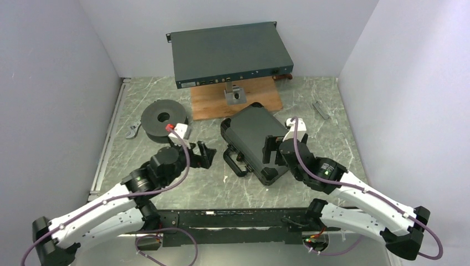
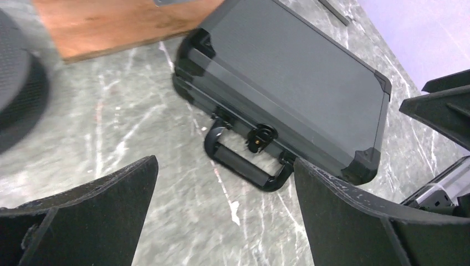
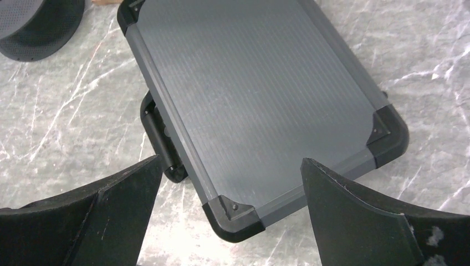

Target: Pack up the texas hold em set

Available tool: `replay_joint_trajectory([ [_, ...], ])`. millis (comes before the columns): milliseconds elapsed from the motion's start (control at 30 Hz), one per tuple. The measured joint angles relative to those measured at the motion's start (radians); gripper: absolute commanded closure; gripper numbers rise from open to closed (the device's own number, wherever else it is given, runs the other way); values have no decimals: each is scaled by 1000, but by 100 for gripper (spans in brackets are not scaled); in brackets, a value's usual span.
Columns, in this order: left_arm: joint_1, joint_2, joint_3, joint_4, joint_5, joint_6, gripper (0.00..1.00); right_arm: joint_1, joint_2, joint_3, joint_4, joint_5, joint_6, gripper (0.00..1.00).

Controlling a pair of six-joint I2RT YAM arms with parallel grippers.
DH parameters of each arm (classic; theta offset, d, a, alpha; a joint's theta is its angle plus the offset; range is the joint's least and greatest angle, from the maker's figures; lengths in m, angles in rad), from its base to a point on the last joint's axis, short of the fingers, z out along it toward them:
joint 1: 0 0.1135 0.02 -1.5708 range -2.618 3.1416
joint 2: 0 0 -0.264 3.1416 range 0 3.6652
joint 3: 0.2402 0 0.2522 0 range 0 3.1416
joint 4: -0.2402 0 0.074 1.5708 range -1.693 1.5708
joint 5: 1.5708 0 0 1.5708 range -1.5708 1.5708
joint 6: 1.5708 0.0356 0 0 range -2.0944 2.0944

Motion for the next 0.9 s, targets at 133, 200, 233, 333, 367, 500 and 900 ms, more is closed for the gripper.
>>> replay_joint_trajectory([
  [133,0,-159,82,-187,-79,39,0,0,-20,5,9,32,-21,0],
  [200,0,-242,124,-262,-119,47,0,0,-39,5,20,46,-23,0],
  [233,0,-283,143,-295,-136,51,0,0,-54,5,29,51,-24,0],
  [333,0,-370,183,-383,-175,58,0,0,-93,2,60,60,-32,0],
  [367,0,-391,193,-422,-187,61,0,0,-109,-3,79,64,-38,0],
  [500,0,-426,225,-586,-259,78,0,0,-155,-27,127,65,-69,0],
  [900,0,-565,226,-721,-327,164,0,0,-212,-32,165,70,-112,0],
])
